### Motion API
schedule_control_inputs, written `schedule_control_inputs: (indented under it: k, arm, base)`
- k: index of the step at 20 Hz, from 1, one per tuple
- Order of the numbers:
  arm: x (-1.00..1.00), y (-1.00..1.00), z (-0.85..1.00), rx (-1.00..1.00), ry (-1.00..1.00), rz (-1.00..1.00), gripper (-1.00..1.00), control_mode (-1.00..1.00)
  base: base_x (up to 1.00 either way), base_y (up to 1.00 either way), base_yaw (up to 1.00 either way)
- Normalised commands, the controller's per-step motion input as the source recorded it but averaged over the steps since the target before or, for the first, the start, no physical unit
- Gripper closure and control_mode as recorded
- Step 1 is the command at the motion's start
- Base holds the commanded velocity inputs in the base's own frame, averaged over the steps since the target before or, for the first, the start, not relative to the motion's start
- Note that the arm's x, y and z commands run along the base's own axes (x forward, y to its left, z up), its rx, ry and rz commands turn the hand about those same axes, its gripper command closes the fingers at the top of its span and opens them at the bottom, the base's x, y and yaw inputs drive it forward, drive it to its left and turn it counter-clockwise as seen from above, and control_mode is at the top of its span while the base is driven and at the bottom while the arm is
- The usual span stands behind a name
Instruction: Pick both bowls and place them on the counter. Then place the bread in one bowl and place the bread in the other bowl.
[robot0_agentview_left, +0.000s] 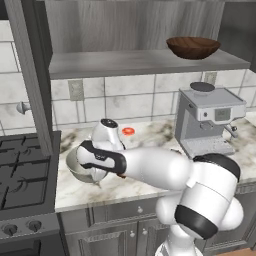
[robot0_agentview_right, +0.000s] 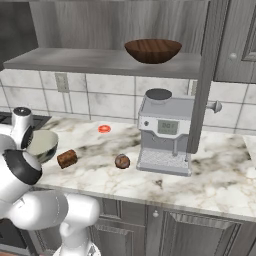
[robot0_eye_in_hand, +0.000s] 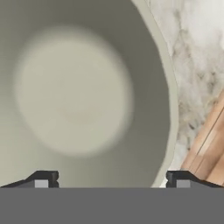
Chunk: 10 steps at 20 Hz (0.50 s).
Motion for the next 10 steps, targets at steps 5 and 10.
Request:
schedule_control_inputs:
  k: [5,10]
  arm:
    - [-0.06,0.0,0.3,0.0,-0.07,0.0,-1.0,-1.0]
    - [-0.28,-0.15,0.31,0.0,-0.08,0.0,-1.0,-1.0]
  base:
    - [0.0,0.0,0.0]
    - [0.0,0.0,0.0]
